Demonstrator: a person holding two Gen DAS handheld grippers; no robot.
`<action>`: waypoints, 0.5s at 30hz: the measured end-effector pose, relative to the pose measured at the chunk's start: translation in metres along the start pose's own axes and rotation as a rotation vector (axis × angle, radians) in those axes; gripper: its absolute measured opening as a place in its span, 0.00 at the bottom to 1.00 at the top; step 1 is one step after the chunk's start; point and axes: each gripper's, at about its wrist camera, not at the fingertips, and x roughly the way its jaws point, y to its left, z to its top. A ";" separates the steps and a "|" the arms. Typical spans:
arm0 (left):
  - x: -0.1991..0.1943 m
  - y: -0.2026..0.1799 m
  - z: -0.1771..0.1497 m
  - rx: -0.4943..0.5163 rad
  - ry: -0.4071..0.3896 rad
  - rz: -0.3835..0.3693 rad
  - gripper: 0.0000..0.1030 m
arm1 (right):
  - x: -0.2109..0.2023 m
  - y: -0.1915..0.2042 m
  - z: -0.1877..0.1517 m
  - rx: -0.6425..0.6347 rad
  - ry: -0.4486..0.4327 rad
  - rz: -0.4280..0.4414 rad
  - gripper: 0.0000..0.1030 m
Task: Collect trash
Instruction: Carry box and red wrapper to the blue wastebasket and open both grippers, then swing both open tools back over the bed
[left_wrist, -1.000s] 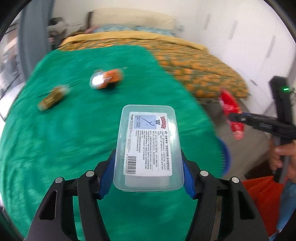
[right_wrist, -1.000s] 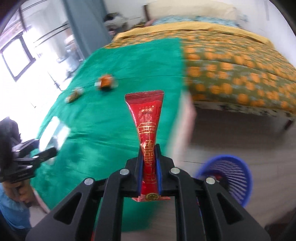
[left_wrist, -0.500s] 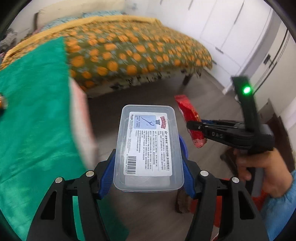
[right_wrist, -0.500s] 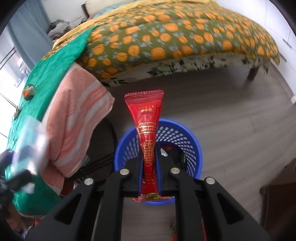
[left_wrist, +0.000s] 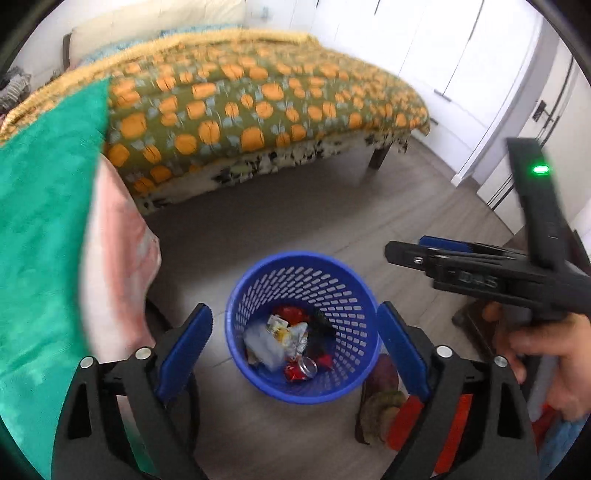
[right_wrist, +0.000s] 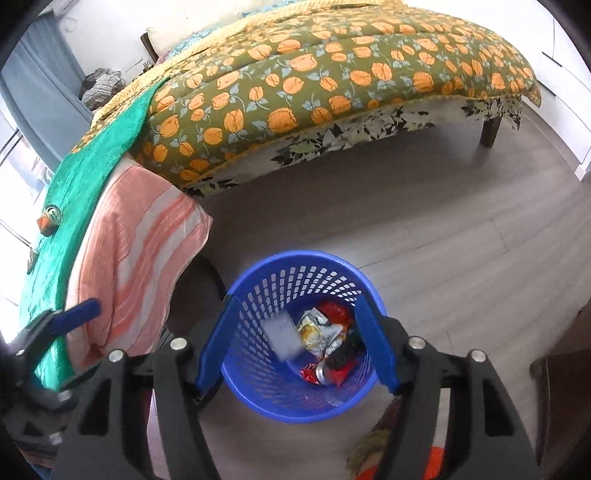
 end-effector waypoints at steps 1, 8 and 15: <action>-0.014 0.003 -0.004 0.006 -0.018 0.000 0.89 | -0.002 0.004 0.000 -0.006 -0.008 -0.009 0.66; -0.092 0.047 -0.054 0.008 -0.065 0.074 0.92 | -0.017 0.056 -0.014 -0.161 -0.120 -0.124 0.86; -0.161 0.144 -0.131 -0.086 -0.067 0.222 0.92 | -0.023 0.158 -0.049 -0.381 -0.201 -0.108 0.86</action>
